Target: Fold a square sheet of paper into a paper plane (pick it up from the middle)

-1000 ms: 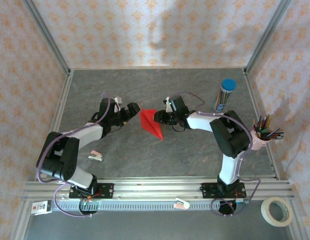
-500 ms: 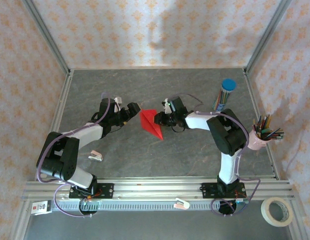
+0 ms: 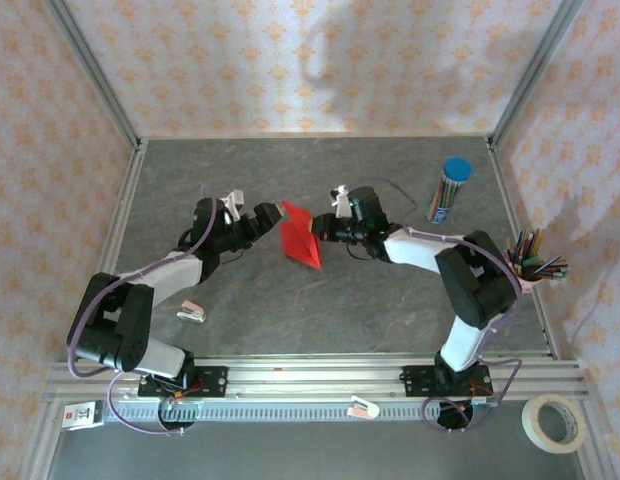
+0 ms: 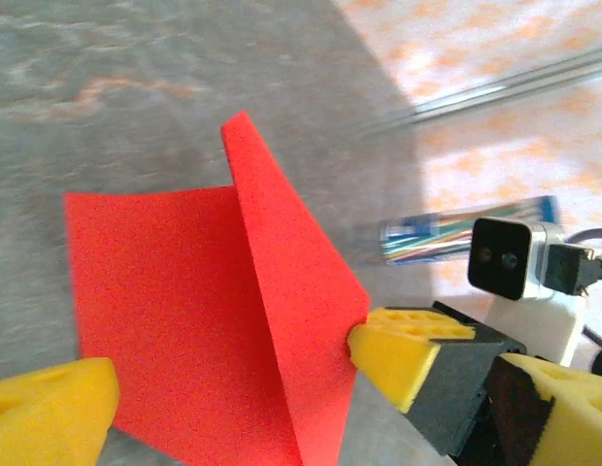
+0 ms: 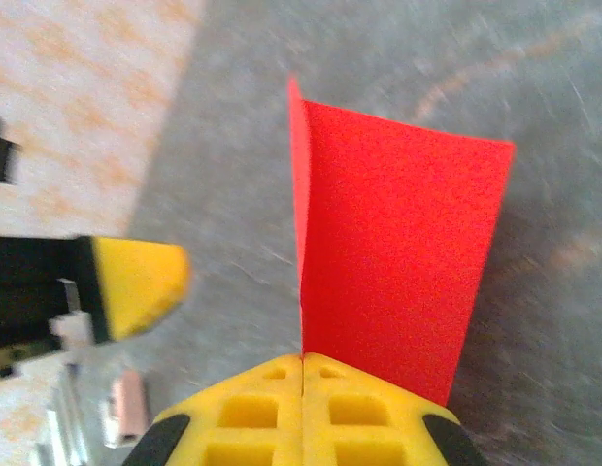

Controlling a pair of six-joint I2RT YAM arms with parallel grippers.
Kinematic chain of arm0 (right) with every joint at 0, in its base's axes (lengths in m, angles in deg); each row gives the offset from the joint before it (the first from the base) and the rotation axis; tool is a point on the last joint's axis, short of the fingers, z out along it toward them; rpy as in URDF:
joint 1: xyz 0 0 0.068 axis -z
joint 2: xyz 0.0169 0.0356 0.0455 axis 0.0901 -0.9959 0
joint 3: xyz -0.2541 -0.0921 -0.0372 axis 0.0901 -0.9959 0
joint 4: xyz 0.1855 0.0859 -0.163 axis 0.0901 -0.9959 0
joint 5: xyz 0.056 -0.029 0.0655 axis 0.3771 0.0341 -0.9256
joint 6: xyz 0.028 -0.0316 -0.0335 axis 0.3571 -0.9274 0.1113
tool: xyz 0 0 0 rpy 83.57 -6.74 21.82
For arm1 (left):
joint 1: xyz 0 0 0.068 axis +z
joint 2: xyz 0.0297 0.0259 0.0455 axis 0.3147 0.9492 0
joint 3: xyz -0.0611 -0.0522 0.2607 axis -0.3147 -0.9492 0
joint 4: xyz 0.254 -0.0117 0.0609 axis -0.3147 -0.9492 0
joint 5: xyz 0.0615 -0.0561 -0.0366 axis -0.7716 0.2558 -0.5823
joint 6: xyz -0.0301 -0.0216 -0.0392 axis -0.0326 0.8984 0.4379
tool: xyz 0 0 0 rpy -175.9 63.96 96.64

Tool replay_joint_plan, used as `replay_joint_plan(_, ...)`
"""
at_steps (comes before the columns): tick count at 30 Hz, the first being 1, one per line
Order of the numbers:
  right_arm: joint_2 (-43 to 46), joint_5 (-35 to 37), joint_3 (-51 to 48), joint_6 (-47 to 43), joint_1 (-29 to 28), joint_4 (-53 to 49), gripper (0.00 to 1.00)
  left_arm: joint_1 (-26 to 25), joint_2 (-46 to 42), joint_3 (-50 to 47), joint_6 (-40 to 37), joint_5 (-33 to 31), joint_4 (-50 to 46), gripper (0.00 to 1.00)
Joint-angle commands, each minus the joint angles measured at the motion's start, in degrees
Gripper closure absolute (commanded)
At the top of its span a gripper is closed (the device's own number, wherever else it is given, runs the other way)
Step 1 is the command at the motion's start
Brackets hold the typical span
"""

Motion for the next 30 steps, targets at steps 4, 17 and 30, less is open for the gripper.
replay_joint_plan(4, 5.2, -5.0, -1.1, 8.7, 0.5, 13.1, 0.98, -1.0, -1.1, -1.4, 6.6, 8.4, 17.4, 0.08)
replay_joint_plan(17, 7.4, -10.6, -1.3, 16.8, 0.5, 19.6, 0.98, -5.5, 2.8, 0.1, 8.7, 12.9, 28.0, 0.36)
replay_joint_plan(30, 7.9, -11.2, -1.5, 18.1, 0.6, 20.2, 0.98, -6.2, 2.7, -0.4, 8.7, 13.7, 31.6, 0.66)
